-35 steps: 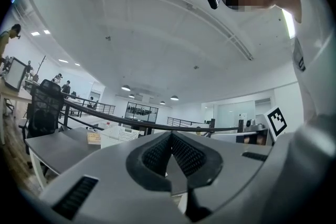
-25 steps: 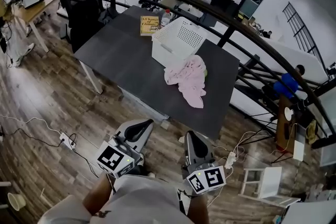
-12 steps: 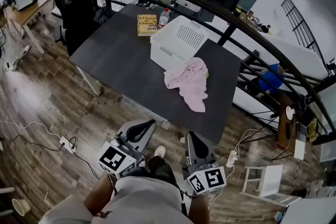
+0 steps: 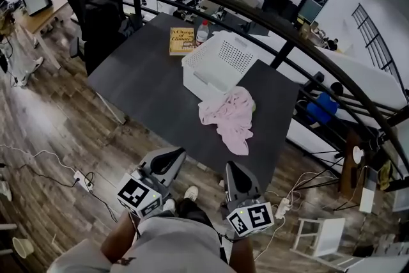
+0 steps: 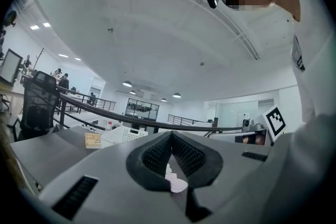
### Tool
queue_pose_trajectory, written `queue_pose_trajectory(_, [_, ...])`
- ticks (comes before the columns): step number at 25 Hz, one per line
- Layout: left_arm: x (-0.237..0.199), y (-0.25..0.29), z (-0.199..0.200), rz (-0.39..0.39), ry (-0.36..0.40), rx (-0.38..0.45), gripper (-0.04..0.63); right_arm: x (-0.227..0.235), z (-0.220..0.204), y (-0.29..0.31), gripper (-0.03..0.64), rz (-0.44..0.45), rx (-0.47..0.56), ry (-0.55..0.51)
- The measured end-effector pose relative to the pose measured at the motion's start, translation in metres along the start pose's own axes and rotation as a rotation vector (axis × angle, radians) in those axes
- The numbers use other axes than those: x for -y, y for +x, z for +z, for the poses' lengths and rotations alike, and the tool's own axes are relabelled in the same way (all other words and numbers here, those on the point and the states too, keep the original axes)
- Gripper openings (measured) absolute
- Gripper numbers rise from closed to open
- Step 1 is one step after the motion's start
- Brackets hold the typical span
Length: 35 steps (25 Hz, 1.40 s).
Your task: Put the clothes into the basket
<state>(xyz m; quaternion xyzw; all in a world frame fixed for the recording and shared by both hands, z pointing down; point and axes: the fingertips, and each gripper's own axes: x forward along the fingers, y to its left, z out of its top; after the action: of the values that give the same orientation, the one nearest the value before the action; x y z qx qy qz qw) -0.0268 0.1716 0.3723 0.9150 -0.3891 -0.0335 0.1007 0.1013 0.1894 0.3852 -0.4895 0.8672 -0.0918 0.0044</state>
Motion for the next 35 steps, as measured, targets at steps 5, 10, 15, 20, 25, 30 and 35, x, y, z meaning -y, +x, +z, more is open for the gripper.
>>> queue_pose_trajectory(5, [-0.005,0.028,0.009,0.025,0.0,0.007,0.005,0.029,0.014,0.014,0.02,0.026,0.022,0.004])
queue_pose_trajectory(10, [-0.004,0.052,0.016,0.05,0.017,0.015,0.005,0.053,0.026,0.021,0.02,0.05,0.055,0.018])
queue_pose_trajectory(15, [-0.002,0.07,0.018,0.06,0.023,0.008,0.005,0.071,0.032,0.024,0.02,0.058,0.065,0.025])
queue_pose_trajectory(20, [-0.008,0.089,0.014,0.06,0.021,-0.002,0.005,0.089,0.026,0.035,0.02,0.056,0.046,0.04])
queue_pose_trajectory(25, [-0.026,0.107,0.003,0.05,0.005,-0.026,0.005,0.103,0.018,0.059,0.02,0.045,0.02,0.043])
queue_pose_trajectory(30, [-0.056,0.132,0.003,0.035,-0.007,-0.011,0.005,0.117,0.016,0.091,0.02,0.028,-0.002,0.035])
queue_pose_trajectory(35, [-0.082,0.155,0.009,0.004,0.008,-0.015,0.005,0.131,0.021,0.123,0.02,0.007,-0.006,0.019])
